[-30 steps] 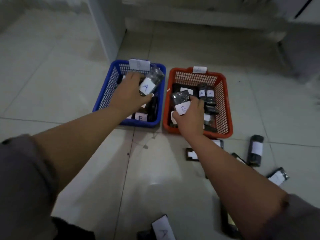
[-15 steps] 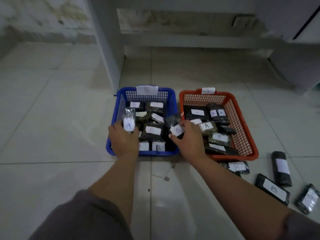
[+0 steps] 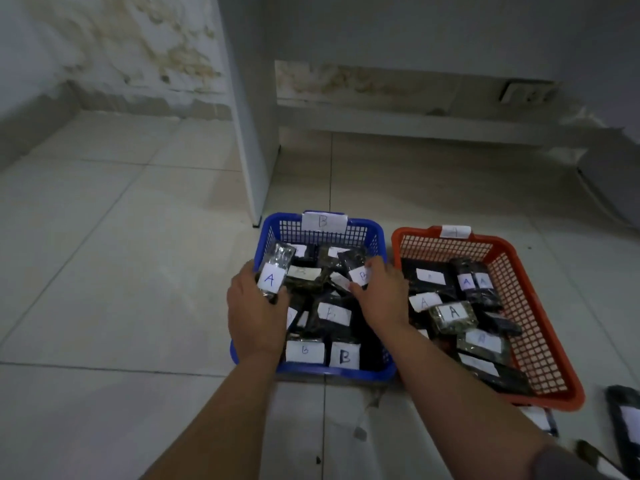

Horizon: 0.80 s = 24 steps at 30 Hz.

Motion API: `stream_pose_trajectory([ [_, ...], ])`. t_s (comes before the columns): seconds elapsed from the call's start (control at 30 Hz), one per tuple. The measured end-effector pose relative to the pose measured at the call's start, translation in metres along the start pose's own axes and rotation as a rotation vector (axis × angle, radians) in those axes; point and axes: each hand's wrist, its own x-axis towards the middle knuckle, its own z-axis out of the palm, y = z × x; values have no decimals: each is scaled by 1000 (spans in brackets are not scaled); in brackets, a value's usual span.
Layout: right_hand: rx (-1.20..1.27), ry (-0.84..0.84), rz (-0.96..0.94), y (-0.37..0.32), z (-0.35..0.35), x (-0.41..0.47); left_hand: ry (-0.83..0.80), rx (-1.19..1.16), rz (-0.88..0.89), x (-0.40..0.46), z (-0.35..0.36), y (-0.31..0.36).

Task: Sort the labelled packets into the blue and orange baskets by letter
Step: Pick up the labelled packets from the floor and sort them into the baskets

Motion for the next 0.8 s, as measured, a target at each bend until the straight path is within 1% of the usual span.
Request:
stream_pose_trajectory([
  [0.17,-18,38,-45,-5,40,30,-25,13,20,5,8,-9],
  [0.3,-238,-60,-82,6,68,30,-52,21,66,10,14,-11],
  [0.4,-287,-75,-101,10,75,23,-57,15,78,9,18,-8],
  [0.47,-313,-158,-120,11,73,23,-76,-2,78,5,23,-3],
  [0.5,-261,-180,-122,10,69,25,-91,-23,75,3,26,-1],
  [0.53,-152,-175,-109,9,63,26,-107,-53,72,1,29,3],
  [0.57,33,-150,-66,5,53,26,-119,-82,68,-1,33,7],
  [0.6,294,-137,24,0,39,26,-134,-107,62,-2,38,12],
  [0.63,580,-172,156,-7,23,25,-153,-123,51,-4,43,17],
  [0.67,840,-244,294,-12,8,25,-174,-140,37,-6,49,22],
  [0.7,1029,-333,397,-14,-6,26,-203,-154,24,-8,54,29],
  [0.73,1122,-407,428,-11,-16,26,-234,-171,25,-12,60,36],
  [0.77,1180,-448,412,-8,-27,24,-266,-186,33,-16,64,44],
  [0.8,1197,-444,392,-2,-36,23,-297,-209,45,-21,69,52],
])
